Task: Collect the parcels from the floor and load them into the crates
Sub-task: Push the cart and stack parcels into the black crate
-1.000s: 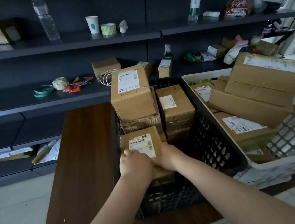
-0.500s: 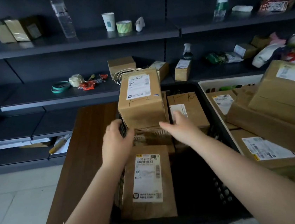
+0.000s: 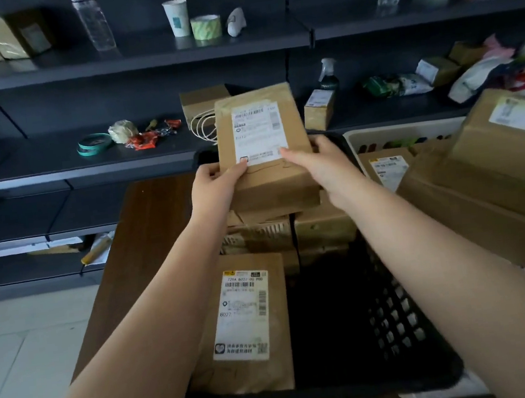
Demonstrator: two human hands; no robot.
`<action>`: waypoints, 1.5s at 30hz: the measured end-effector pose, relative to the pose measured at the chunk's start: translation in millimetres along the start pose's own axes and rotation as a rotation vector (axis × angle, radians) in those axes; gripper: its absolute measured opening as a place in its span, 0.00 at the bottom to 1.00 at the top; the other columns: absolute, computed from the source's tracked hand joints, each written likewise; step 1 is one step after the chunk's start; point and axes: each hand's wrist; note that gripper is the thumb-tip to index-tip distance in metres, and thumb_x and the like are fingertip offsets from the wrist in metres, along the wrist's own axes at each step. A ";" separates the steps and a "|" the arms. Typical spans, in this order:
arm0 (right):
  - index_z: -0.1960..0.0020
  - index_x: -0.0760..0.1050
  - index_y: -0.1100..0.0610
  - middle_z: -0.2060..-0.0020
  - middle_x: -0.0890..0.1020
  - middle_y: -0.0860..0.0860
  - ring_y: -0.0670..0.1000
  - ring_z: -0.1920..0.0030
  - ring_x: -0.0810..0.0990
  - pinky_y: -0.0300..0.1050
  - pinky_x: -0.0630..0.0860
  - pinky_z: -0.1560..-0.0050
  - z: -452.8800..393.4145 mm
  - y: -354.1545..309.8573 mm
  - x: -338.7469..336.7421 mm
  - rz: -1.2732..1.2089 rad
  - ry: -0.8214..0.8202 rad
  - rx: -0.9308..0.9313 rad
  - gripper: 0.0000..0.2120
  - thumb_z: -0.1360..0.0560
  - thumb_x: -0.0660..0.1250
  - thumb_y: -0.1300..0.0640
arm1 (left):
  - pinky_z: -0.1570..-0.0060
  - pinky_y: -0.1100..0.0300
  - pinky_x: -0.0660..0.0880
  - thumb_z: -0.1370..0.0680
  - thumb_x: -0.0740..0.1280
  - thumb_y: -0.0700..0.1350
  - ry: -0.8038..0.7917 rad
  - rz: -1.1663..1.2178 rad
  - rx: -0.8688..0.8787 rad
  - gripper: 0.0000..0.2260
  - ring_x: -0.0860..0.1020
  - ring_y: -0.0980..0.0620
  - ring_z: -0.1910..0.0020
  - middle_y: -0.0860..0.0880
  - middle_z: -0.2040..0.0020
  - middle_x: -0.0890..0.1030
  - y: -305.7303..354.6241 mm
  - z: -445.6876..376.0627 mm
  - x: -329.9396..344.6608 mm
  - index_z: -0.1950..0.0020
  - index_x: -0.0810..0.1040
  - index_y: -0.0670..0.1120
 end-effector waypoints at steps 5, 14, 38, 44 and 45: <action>0.29 0.61 0.49 0.39 0.75 0.47 0.52 0.42 0.77 0.54 0.74 0.39 59.2 -2.4 -61.3 0.141 -0.011 0.052 0.35 0.31 0.74 0.55 | 0.59 0.57 0.81 0.26 0.69 0.51 -0.234 -0.166 0.072 0.26 0.80 0.50 0.51 0.51 0.46 0.77 2.4 52.3 5.8 0.30 0.68 0.50; 0.29 0.57 0.50 0.38 0.74 0.44 0.49 0.43 0.73 0.48 0.73 0.41 144.4 49.7 -61.8 0.510 -0.023 0.221 0.39 0.33 0.75 0.50 | 0.53 0.53 0.81 0.25 0.68 0.53 -0.575 -0.693 0.070 0.20 0.80 0.50 0.52 0.50 0.45 0.79 -45.9 107.0 6.4 0.37 0.72 0.46; 0.23 0.42 0.60 0.27 0.62 0.60 0.60 0.30 0.65 0.50 0.66 0.31 98.4 138.0 -10.0 1.125 -0.426 0.648 0.37 0.21 0.62 0.56 | 0.43 0.55 0.72 0.22 0.62 0.38 -0.809 -1.727 0.091 0.15 0.75 0.45 0.38 0.43 0.36 0.75 -110.5 99.7 63.4 0.34 0.71 0.40; 0.29 0.65 0.60 0.33 0.71 0.59 0.59 0.33 0.71 0.51 0.69 0.35 81.6 141.8 8.1 1.230 -0.599 0.553 0.20 0.20 0.59 0.58 | 0.46 0.54 0.72 0.21 0.61 0.43 -0.815 -1.630 0.137 0.16 0.76 0.46 0.40 0.45 0.37 0.75 -114.1 90.1 69.1 0.34 0.71 0.44; 0.28 0.63 0.59 0.33 0.71 0.59 0.58 0.34 0.72 0.50 0.70 0.36 77.7 141.3 8.9 1.236 -0.618 0.567 0.22 0.21 0.60 0.57 | 0.48 0.55 0.74 0.21 0.61 0.45 -0.766 -1.512 0.152 0.15 0.78 0.46 0.42 0.46 0.38 0.77 -111.6 84.5 64.1 0.34 0.73 0.46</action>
Point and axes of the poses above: each hand's wrist, its own z-axis away from the middle knuckle, its own x-axis out of the palm, y = z × x
